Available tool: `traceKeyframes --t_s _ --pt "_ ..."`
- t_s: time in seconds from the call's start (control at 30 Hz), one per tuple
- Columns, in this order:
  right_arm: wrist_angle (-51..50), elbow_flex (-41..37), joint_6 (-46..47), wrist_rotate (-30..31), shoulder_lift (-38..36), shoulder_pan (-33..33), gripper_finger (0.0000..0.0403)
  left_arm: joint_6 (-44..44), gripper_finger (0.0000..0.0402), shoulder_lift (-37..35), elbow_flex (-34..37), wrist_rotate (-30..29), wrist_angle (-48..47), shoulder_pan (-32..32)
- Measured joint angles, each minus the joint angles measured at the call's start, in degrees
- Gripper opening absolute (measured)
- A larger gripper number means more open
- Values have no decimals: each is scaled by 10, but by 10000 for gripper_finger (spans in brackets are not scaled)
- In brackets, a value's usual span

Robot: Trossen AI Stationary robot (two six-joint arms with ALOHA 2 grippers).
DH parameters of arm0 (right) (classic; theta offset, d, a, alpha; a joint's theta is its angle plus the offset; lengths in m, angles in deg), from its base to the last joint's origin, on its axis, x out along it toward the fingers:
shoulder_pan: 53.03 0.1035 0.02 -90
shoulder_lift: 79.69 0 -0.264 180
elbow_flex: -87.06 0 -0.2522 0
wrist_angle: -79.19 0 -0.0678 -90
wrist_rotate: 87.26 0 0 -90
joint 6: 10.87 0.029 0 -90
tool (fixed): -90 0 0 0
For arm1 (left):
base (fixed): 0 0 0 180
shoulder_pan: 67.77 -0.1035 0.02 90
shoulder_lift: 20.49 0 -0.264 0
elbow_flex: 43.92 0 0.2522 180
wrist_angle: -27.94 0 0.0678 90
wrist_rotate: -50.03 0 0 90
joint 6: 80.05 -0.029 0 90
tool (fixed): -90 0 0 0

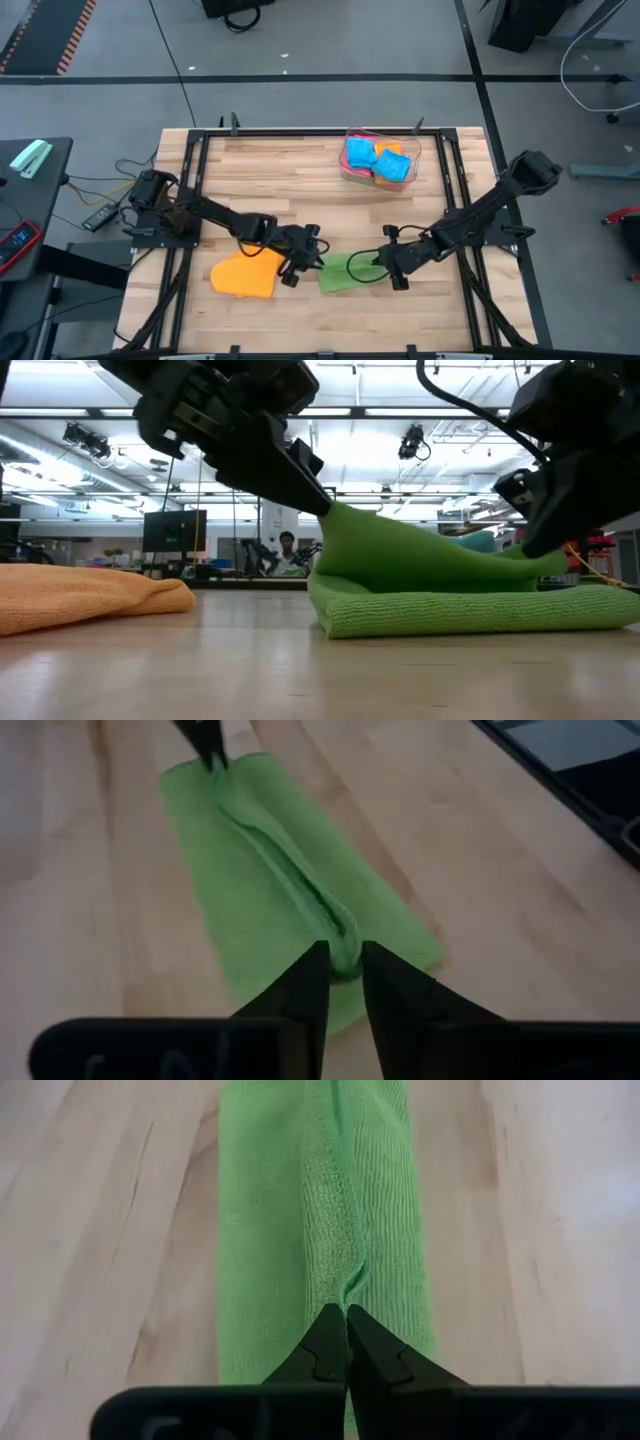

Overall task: Fold microfiber towels
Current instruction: Fold the green towel

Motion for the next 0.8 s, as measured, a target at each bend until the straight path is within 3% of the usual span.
traceKeyframes --t_s 0.2,0.57,0.8 --pt "6 0 5 0 1 11 4 0 82 0 0 0 5 20" --pt "28 0 5 -32 3 18 4 43 69 1 0 -1 13 34" --pt "31 20 -20 -38 3 25 4 42 110 1 0 -45 10 51"
